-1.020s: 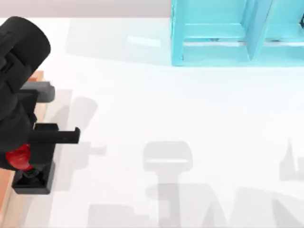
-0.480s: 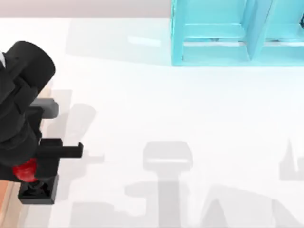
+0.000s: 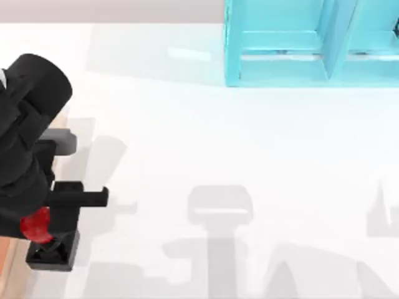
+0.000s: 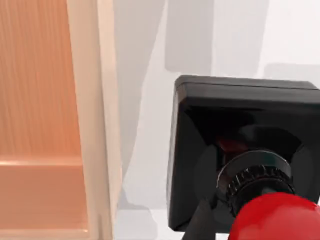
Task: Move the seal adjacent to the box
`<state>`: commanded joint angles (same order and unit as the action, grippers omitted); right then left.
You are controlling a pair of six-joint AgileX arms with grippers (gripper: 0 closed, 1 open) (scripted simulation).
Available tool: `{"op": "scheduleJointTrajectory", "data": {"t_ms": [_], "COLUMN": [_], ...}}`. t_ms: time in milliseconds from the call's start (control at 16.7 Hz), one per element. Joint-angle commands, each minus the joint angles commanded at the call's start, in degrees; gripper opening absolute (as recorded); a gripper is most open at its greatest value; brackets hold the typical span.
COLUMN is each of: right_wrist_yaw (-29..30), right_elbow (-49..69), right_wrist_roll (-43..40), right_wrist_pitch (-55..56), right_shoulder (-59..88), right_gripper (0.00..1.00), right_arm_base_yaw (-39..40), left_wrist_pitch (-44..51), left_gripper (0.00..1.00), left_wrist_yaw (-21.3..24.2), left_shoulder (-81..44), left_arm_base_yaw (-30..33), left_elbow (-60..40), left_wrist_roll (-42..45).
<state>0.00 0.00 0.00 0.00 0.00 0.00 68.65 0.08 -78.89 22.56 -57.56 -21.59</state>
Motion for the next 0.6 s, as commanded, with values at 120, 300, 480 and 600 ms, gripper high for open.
{"op": "scheduleJointTrajectory", "data": {"t_ms": [120,300,480,600], "right_wrist_yaw": [0.0,0.0,0.0,0.0], "right_elbow": [0.0,0.0,0.0,0.0], "right_wrist_roll": [0.0,0.0,0.0,0.0], "right_wrist_pitch": [0.0,0.0,0.0,0.0], "right_shoulder": [0.0,0.0,0.0,0.0], "right_gripper": [1.00,1.00,1.00,1.00], "right_arm_base_yaw": [0.0,0.0,0.0,0.0], "left_wrist_pitch": [0.0,0.0,0.0,0.0], "left_gripper": [0.75,0.98,1.00,1.00], "left_wrist_yaw": [0.0,0.0,0.0,0.0], "left_shoulder": [0.0,0.0,0.0,0.0], "left_arm_base_yaw": [0.0,0.0,0.0,0.0], "left_elbow": [0.0,0.0,0.0,0.0], "left_wrist_roll": [0.0,0.0,0.0,0.0]}}
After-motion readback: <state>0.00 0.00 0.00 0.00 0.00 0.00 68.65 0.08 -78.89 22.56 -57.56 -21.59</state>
